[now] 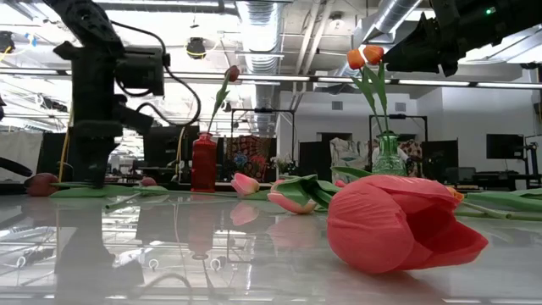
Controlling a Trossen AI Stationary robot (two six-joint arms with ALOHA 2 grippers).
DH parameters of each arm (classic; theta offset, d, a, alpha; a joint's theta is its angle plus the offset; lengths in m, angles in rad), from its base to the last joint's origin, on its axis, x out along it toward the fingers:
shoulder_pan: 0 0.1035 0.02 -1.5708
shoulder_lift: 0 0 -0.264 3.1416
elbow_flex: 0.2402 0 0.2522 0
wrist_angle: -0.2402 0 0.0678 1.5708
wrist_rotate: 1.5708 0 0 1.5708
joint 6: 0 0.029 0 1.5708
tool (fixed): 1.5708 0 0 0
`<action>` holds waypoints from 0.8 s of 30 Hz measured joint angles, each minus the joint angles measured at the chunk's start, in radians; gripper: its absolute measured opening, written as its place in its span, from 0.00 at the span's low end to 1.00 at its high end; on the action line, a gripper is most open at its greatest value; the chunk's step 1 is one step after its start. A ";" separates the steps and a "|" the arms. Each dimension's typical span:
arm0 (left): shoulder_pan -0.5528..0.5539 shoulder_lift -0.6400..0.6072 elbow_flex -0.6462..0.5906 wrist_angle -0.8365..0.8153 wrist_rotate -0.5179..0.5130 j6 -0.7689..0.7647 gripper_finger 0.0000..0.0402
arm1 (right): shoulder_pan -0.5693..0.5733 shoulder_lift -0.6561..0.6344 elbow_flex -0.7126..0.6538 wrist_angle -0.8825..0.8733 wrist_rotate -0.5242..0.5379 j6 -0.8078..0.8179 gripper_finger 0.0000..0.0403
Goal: Sort flowers into vase by color
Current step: Put the dark red flower into the red vase
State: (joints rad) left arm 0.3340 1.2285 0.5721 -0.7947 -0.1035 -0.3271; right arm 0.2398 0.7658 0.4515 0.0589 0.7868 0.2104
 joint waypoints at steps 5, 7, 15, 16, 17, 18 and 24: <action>0.000 0.000 -0.024 0.038 -0.013 -0.022 0.40 | 0.000 0.000 0.000 0.000 0.000 0.000 0.50; 0.000 0.000 -0.024 0.038 -0.010 -0.022 0.39 | 0.000 0.000 0.000 0.000 0.000 0.000 0.50; 0.000 0.000 -0.024 0.038 0.053 -0.034 0.17 | 0.000 0.000 0.000 0.000 0.000 0.000 0.50; 0.000 0.000 -0.024 0.038 0.057 -0.035 0.14 | 0.000 0.000 0.000 0.000 0.000 0.000 0.50; 0.000 0.000 -0.024 0.038 0.063 -0.034 0.11 | 0.000 0.000 0.000 0.000 0.000 0.000 0.50; 0.000 0.000 -0.024 0.038 0.071 -0.034 0.08 | 0.000 0.000 0.000 0.000 0.000 0.000 0.50; 0.000 0.000 -0.024 0.038 0.134 -0.037 0.01 | 0.000 0.000 0.000 0.000 0.000 0.000 0.50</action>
State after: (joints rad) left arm 0.3341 1.2285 0.5480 -0.7565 0.0302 -0.3641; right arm 0.2401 0.7658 0.4518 0.0589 0.7865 0.2103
